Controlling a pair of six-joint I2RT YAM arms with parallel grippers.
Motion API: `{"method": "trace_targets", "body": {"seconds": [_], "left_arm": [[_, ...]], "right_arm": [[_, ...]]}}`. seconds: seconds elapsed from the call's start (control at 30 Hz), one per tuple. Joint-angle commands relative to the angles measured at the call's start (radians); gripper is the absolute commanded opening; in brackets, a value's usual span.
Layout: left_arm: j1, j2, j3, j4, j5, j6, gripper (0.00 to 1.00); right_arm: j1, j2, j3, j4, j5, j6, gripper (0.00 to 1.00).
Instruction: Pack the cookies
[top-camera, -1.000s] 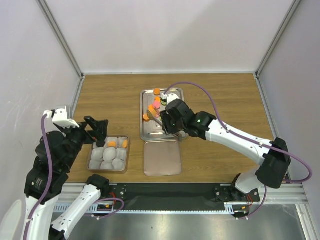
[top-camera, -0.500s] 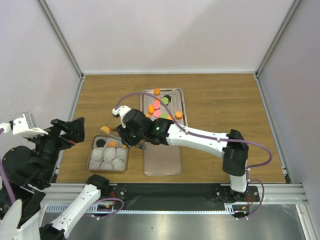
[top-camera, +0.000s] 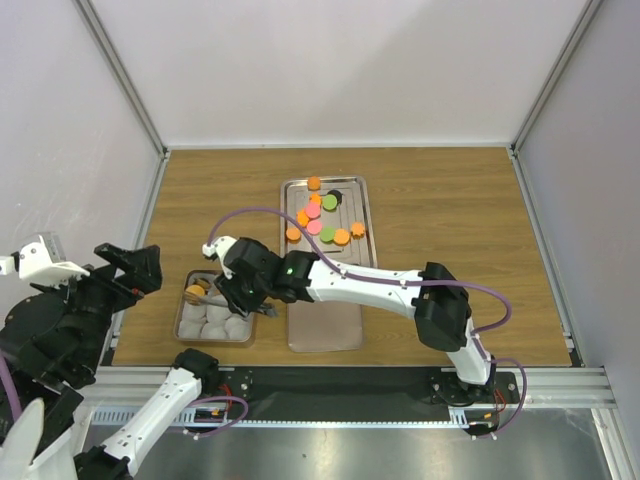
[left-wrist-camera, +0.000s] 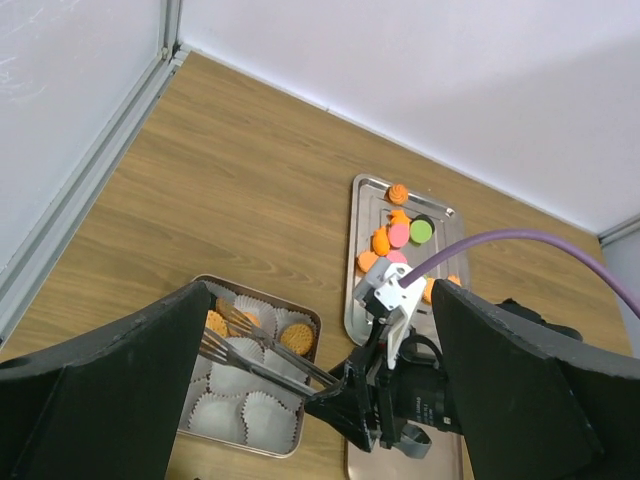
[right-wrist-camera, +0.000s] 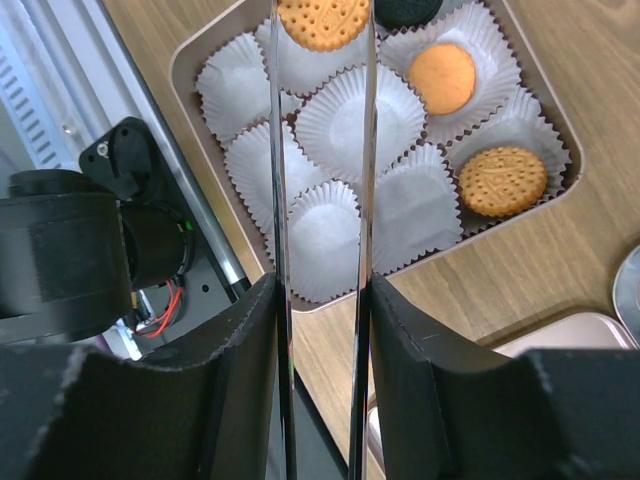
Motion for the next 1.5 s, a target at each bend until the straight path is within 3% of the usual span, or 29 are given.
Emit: {"method": "trace_targets", "body": {"seconds": [0.0,0.53,1.47], "left_arm": [[-0.004,0.030,0.011,-0.013,-0.024,-0.027,0.99],[-0.004,0.021,-0.050,0.005,-0.010,-0.056,0.99],[-0.004,-0.013,-0.061,0.002,0.007,-0.068,0.99]], "right_arm": [[0.013,0.013,0.060,0.036,-0.022,-0.015,0.27],[0.027,0.097,0.128,0.011,-0.010,-0.017,0.31],[0.048,0.056,0.094,-0.015,0.041,-0.020,0.38]]}}
